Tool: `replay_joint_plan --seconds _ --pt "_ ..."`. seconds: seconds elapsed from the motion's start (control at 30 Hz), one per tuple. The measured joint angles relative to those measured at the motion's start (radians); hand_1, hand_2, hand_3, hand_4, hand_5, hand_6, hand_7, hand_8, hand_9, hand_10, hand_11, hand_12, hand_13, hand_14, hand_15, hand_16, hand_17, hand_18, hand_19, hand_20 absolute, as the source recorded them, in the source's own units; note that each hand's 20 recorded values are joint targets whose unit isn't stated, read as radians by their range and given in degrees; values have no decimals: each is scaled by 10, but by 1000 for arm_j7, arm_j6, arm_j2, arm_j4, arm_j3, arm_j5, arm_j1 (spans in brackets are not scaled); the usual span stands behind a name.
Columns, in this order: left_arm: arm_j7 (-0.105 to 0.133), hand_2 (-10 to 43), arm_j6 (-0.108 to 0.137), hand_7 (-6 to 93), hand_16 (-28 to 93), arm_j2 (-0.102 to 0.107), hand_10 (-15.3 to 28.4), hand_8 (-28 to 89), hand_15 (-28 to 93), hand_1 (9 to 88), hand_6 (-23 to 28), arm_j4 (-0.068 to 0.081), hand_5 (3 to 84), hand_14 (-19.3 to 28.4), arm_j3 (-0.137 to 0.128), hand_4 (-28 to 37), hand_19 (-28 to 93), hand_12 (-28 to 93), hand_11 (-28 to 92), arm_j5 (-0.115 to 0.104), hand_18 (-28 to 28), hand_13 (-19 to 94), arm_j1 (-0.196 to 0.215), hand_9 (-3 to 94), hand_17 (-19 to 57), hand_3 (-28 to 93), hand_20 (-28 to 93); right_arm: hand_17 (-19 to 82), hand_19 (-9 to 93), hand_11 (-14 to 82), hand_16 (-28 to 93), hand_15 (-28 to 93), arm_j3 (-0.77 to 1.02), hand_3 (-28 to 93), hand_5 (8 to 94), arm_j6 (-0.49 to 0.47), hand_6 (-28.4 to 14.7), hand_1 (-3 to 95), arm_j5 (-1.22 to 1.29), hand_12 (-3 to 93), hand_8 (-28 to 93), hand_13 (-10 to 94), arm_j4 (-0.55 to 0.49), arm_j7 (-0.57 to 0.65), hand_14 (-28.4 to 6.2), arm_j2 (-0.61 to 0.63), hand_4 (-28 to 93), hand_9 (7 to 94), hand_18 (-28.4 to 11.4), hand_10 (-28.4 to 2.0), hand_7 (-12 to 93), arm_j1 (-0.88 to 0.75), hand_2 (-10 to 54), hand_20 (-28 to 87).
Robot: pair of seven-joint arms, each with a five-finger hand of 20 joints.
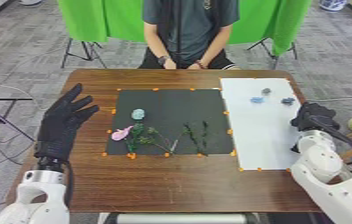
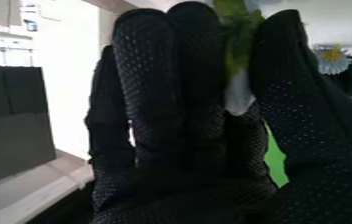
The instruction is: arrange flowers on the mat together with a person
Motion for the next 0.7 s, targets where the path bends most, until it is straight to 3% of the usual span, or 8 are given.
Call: replay_joint_plan --seconds 0.17,0.33,0.53,0.7 --pt "15 49 4 93 -70 1 176 -82 463 230 53 4 376 269 0 -282 519 93 210 -14 261 285 6 366 -73 780 183 273 745 247 213 526 22 631 849 35 39 578 -17 334 -1 813 -27 -28 -50 -7 -282 900 -159 -62 176 -27 -95 180" --pt "58 49 21 93 -70 13 177 -82 466 230 52 3 377 269 -7 -283 525 93 210 -31 261 286 27 368 -72 779 188 272 747 249 220 534 -32 637 853 125 37 575 -25 340 4 814 -131 -89 -51 -8 -283 903 -156 -63 171 -11 -95 180" --pt "70 49 38 93 -71 16 178 -82 485 229 52 0 378 272 -25 -283 556 93 209 -40 263 290 44 371 -65 780 213 269 749 263 226 545 -244 649 853 154 36 568 -5 340 9 810 -242 -238 -52 -43 -283 899 -155 -66 167 154 -95 183" --pt "80 49 51 93 -74 17 178 -82 491 228 53 -4 379 273 -30 -283 556 94 210 -48 262 290 50 372 -64 780 219 262 750 279 230 553 -416 651 852 143 36 563 1 339 11 804 -240 -325 -52 -141 -283 892 -157 -67 167 317 -95 187"
